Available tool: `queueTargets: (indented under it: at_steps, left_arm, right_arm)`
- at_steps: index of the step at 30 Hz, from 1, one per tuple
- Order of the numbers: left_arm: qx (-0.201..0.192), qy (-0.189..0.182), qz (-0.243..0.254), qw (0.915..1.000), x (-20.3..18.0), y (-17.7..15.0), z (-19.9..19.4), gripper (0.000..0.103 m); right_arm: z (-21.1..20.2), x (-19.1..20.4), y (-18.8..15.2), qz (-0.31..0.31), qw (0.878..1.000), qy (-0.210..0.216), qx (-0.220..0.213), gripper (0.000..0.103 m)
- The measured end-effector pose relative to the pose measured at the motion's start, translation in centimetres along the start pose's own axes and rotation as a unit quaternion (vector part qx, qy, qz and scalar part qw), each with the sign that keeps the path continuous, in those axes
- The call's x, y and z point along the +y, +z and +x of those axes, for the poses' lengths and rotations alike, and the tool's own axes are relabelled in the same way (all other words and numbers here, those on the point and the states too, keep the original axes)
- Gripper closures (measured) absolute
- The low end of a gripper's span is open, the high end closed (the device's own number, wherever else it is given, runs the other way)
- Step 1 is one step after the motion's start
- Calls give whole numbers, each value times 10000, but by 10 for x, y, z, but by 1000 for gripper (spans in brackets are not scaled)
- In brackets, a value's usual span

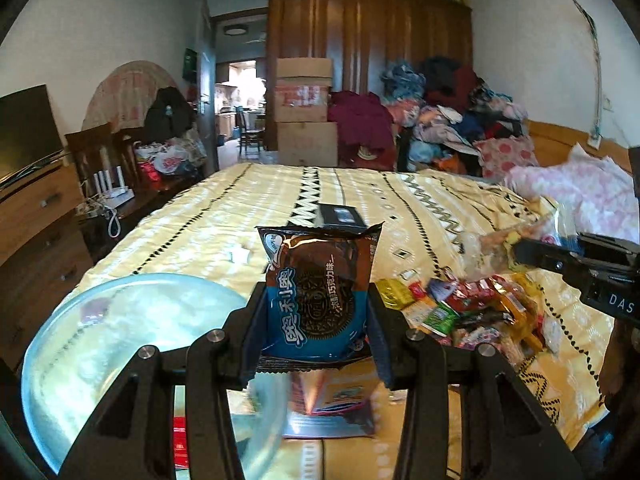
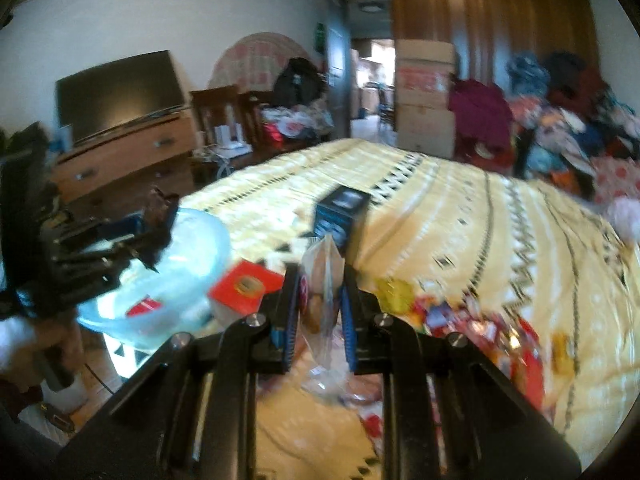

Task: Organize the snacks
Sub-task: 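Carry both packets over the glass bowl and release them into it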

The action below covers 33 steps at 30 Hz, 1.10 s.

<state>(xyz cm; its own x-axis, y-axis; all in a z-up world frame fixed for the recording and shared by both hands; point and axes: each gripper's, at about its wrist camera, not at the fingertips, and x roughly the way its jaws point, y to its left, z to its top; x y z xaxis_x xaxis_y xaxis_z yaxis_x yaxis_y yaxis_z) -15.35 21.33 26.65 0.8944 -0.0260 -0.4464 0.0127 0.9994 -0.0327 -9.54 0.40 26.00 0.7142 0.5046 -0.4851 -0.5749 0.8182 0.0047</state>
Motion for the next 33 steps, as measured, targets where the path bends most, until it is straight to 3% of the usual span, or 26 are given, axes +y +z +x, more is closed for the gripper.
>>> queueTargets:
  at_steps: [10,18,26,33]
  left_arm:
    - [-27,568,-522,9970,89,-5,-23,56]
    - [399,988,-1048,9888,156,-38,-19,56]
    - [885,1011,-1127,9845,168,-60,4,56]
    - [1000,1041,-1175,9825,173,-66,11,56]
  right_arm:
    - [46,82,43,-497,9950,865,-73,84]
    - [102,140,35,-663,9855,1505,423,84]
    - [142,181,12,-741,9759,1760,1053,84]
    - [150,193,4,-790,9721,1812,1263,84]
